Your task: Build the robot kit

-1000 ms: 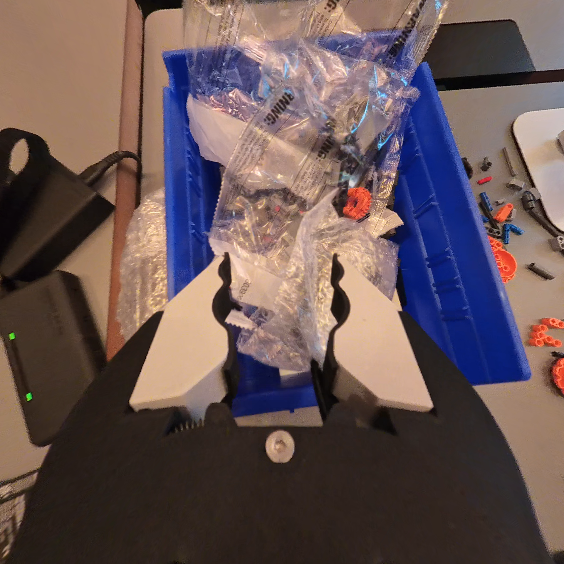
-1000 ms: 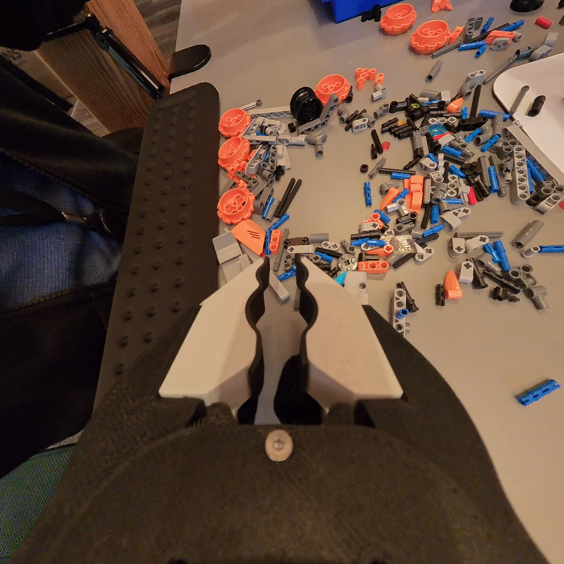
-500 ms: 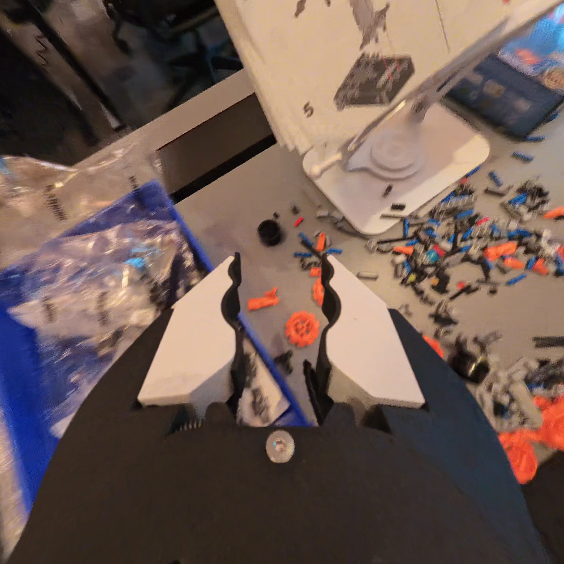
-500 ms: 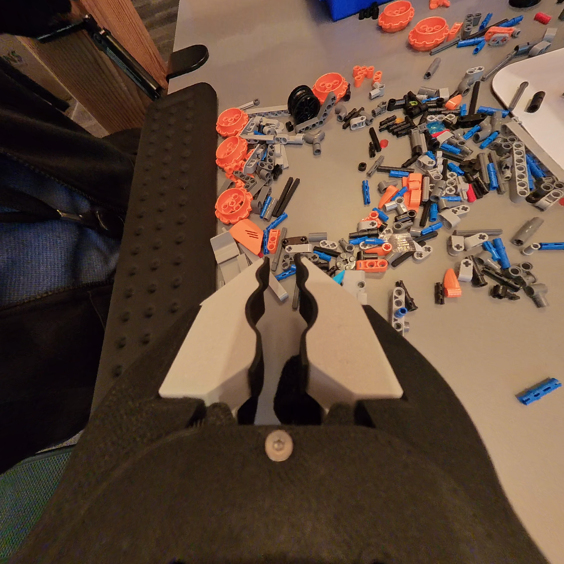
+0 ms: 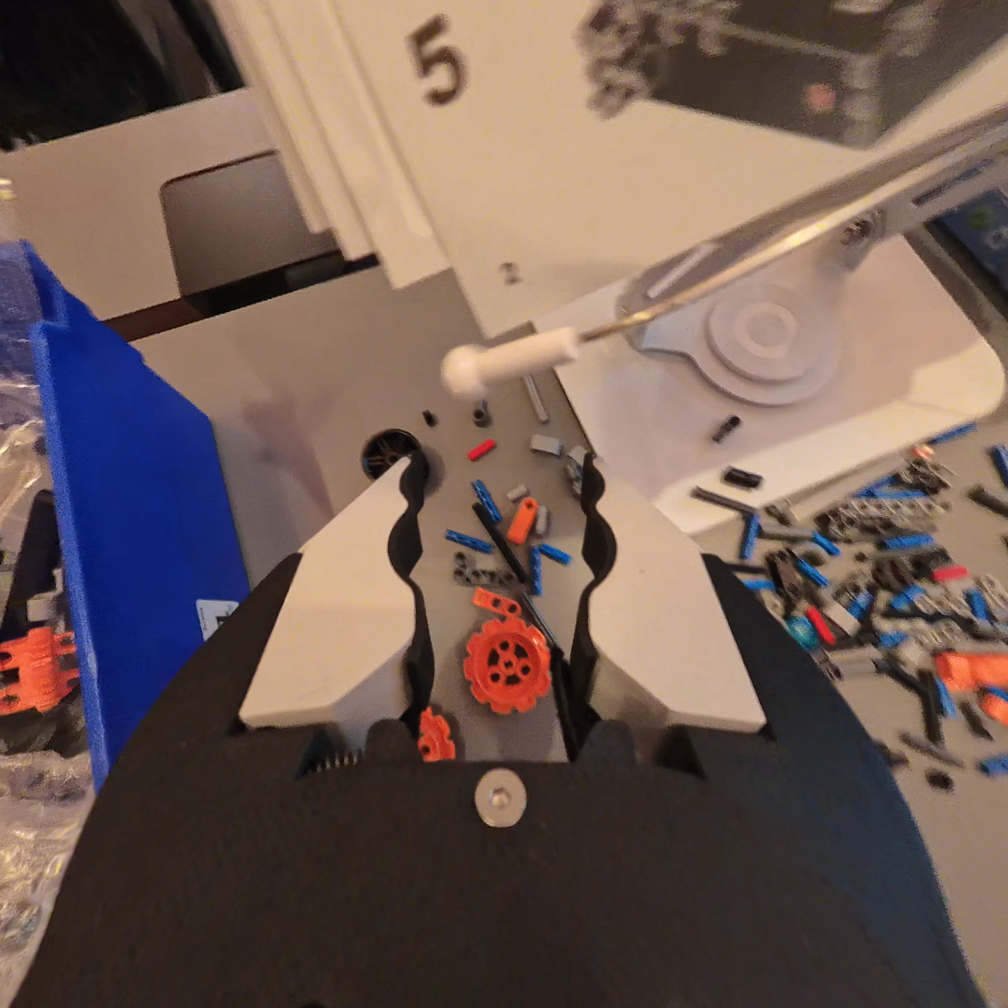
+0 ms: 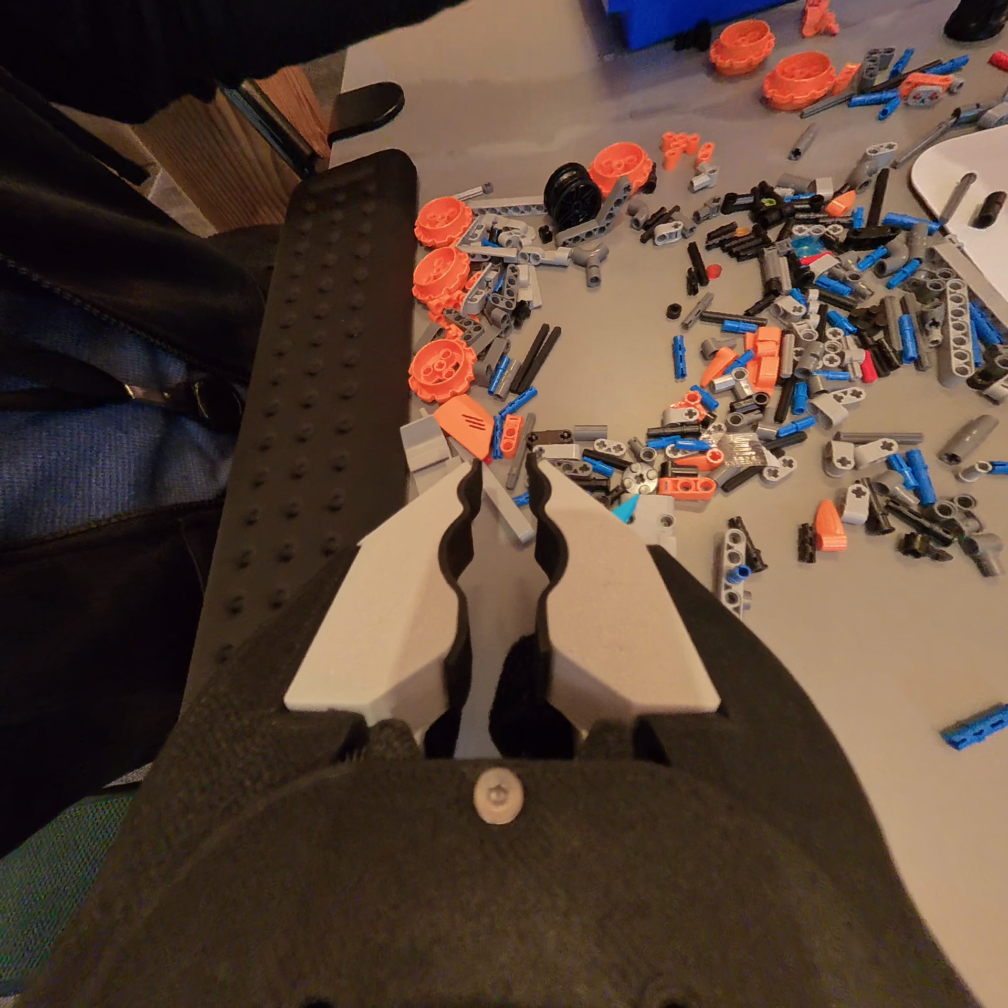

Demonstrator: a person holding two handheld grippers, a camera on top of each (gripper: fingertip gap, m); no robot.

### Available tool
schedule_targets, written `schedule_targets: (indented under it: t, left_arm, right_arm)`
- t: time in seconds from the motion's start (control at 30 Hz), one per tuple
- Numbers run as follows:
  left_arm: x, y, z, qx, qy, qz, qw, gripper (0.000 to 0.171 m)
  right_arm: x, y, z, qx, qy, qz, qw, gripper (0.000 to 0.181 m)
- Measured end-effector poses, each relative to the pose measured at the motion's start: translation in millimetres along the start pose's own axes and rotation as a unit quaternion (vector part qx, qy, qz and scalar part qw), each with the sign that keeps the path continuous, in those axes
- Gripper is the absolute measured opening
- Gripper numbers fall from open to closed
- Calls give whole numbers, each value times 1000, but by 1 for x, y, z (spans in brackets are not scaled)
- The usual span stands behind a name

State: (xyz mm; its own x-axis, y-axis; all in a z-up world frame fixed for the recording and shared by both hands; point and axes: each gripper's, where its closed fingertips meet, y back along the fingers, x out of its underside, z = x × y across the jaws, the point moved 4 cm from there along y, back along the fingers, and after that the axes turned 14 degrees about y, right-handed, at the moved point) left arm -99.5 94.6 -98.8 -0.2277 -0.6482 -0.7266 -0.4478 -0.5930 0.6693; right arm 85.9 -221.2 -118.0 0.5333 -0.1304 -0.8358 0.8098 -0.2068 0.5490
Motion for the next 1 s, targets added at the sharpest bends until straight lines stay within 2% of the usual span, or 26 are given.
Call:
schedule_targets:
  t: [0.07, 0.13, 0.2, 0.3, 0.37, 0.4, 0.5, 0.7, 0.83, 1.0]
  left_arm:
    - [-3, -11, 14, -27, 11, -23, 999, 56]
    - [4, -25, 27, -47, 21, -6, 999, 61]
    - [3, -34, 41, -87, -2, -13, 996, 62]
    - [3, -49, 55, -112, -8, -3, 994, 63]
    - [8, -61, 55, -93, 7, 29, 995, 62]
    - [10, -65, 56, -89, 11, 39, 995, 60]
    - [12, -70, 51, -60, 18, 56, 996, 32]
    - [26, -57, 37, -31, -8, 82, 996, 32]
    - [56, -31, 7, 16, -37, 109, 993, 31]
    - [90, -1, -23, 52, -59, 111, 991, 31]
  right_arm:
    - [0, -1, 1, -1, 2, 2, 1000, 16]
    - [0, -1, 2, -1, 4, 3, 1000, 16]
    - [-1, -1, 3, -2, 6, 2, 1000, 16]
    - [-1, -1, 3, -3, 7, 3, 1000, 16]
    - [-1, -2, 3, -5, 7, 3, 1000, 16]
    - [0, -2, 4, -5, 7, 4, 1000, 16]
    - [0, -2, 3, -5, 5, 4, 1000, 16]
    - [0, -2, 3, -5, 6, 4, 1000, 16]
    - [0, -1, 4, -5, 7, 3, 1000, 16]
    - [0, -3, 5, -9, 8, 6, 1000, 16]
